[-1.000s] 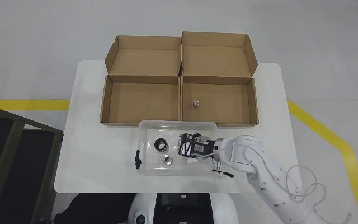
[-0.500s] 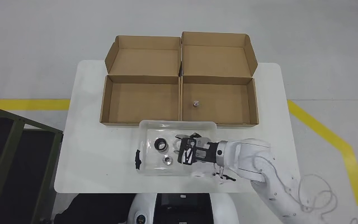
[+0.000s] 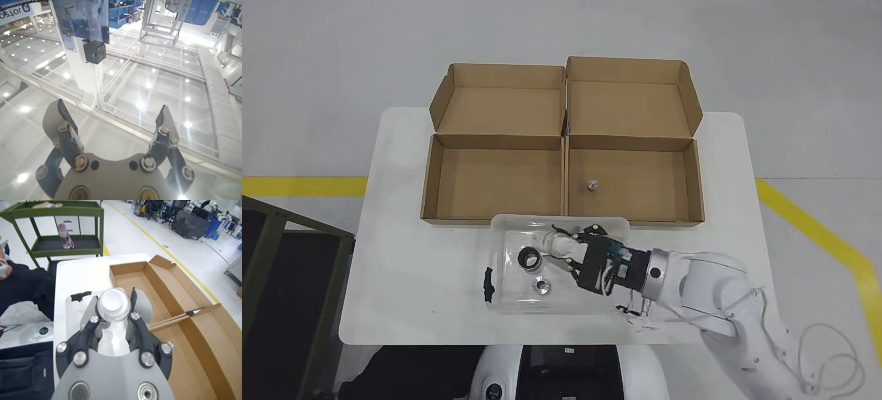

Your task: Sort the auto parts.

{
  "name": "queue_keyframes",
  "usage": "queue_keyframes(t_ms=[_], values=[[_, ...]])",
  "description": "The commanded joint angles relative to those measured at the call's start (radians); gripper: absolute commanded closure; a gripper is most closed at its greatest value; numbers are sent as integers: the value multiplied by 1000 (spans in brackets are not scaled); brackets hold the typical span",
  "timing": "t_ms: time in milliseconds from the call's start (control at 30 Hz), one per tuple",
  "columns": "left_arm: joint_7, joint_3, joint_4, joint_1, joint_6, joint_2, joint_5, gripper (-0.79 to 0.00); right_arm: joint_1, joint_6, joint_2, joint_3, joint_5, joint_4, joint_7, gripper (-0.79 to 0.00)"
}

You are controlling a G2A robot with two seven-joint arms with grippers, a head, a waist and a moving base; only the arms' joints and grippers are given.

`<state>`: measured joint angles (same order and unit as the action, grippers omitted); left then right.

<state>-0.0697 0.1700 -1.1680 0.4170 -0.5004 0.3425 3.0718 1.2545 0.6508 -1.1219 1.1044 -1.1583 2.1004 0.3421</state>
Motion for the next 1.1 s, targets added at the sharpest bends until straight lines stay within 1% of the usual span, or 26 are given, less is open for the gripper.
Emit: queue_keyframes(t_ms=[0,267,567,867,1067], values=[[0,0,0,0,0,0,0,-785,7,-9,0,13,13,5,-44,0],[0,0,0,0,0,0,0,-785,33,-32,1,68,44,43,-205,0],[0,0,0,0,0,0,0,-785,76,-56,0,107,5,113,-378,0],[0,0,0,0,0,0,0,-785,110,-82,-3,127,-12,141,-495,0],[0,0,0,0,0,0,0,-785,111,-63,-5,132,-45,137,-601,0]])
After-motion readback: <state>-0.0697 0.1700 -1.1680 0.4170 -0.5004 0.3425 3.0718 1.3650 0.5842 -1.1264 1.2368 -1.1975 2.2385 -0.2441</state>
